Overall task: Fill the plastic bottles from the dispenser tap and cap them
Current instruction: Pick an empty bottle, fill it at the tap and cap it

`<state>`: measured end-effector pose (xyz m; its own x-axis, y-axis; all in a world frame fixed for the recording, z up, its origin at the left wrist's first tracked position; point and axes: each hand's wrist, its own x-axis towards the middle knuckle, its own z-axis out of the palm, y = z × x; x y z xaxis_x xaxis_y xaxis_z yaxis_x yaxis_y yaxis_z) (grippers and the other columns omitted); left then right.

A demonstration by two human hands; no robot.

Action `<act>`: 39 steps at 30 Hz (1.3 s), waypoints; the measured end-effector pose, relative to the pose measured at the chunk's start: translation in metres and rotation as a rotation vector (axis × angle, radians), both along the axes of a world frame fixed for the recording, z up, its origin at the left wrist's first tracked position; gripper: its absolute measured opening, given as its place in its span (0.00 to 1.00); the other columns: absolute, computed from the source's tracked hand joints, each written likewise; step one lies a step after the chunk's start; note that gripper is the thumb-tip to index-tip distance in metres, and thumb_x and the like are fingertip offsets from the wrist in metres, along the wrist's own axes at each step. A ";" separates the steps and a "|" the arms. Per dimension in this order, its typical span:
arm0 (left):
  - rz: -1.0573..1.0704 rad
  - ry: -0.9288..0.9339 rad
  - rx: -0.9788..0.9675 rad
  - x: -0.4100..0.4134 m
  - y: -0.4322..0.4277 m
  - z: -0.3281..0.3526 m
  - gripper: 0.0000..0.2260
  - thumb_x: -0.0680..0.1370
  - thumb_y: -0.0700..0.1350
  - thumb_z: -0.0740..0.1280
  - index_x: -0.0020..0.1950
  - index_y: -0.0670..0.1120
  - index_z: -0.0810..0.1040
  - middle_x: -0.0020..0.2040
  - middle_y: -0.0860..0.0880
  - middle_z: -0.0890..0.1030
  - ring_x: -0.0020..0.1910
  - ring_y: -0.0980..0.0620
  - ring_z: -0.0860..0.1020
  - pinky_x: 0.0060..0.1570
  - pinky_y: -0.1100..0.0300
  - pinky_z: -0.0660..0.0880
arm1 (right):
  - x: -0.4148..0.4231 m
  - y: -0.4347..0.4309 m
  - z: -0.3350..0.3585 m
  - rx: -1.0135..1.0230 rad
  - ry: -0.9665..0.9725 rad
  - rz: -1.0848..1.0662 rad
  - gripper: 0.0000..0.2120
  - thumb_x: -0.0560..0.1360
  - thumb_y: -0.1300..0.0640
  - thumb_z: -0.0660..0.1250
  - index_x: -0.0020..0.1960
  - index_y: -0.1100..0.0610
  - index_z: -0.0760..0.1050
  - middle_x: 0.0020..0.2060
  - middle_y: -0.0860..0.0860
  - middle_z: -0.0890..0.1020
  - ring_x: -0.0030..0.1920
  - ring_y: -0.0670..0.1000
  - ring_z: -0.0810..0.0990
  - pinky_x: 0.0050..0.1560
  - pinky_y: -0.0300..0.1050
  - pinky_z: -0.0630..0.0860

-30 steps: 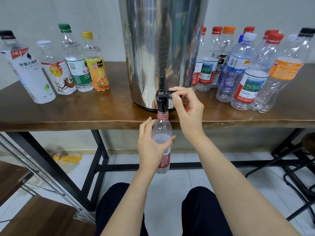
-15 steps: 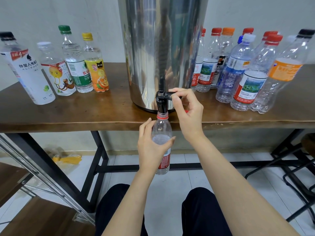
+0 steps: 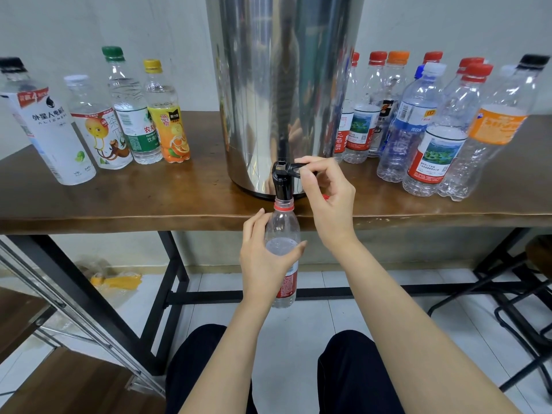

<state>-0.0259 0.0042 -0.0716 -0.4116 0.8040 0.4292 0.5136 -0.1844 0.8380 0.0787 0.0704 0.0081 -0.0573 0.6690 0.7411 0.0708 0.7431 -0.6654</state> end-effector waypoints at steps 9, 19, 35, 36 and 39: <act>0.012 0.014 -0.002 0.000 0.000 0.000 0.34 0.67 0.52 0.80 0.69 0.48 0.72 0.70 0.52 0.71 0.65 0.62 0.67 0.56 0.81 0.61 | 0.000 0.000 0.000 -0.010 -0.003 -0.006 0.05 0.79 0.53 0.64 0.49 0.53 0.76 0.53 0.44 0.82 0.54 0.50 0.80 0.50 0.53 0.78; 0.003 0.002 -0.003 0.000 0.000 0.000 0.33 0.67 0.52 0.80 0.68 0.49 0.73 0.69 0.53 0.71 0.63 0.65 0.67 0.56 0.82 0.60 | 0.001 -0.002 0.002 -0.011 -0.002 0.005 0.02 0.78 0.53 0.65 0.48 0.49 0.76 0.53 0.46 0.82 0.53 0.50 0.80 0.50 0.53 0.78; -0.008 0.008 0.000 0.000 0.000 0.001 0.32 0.67 0.52 0.80 0.67 0.50 0.72 0.68 0.53 0.70 0.62 0.65 0.67 0.57 0.80 0.61 | 0.009 -0.013 0.006 0.135 -0.150 -0.154 0.09 0.72 0.49 0.73 0.48 0.54 0.84 0.51 0.45 0.84 0.46 0.52 0.75 0.45 0.41 0.74; -0.007 0.006 0.002 0.000 0.000 0.001 0.32 0.67 0.53 0.80 0.67 0.50 0.72 0.68 0.54 0.70 0.62 0.66 0.67 0.56 0.81 0.61 | 0.011 -0.013 0.006 0.163 -0.184 -0.161 0.09 0.72 0.49 0.73 0.48 0.54 0.84 0.51 0.44 0.84 0.46 0.52 0.75 0.46 0.41 0.74; -0.007 0.001 0.009 0.000 0.000 0.000 0.31 0.66 0.52 0.80 0.66 0.51 0.73 0.67 0.54 0.71 0.61 0.65 0.67 0.56 0.81 0.61 | 0.020 -0.011 0.009 0.217 -0.261 -0.149 0.07 0.73 0.53 0.73 0.49 0.53 0.85 0.51 0.44 0.83 0.45 0.54 0.73 0.47 0.40 0.72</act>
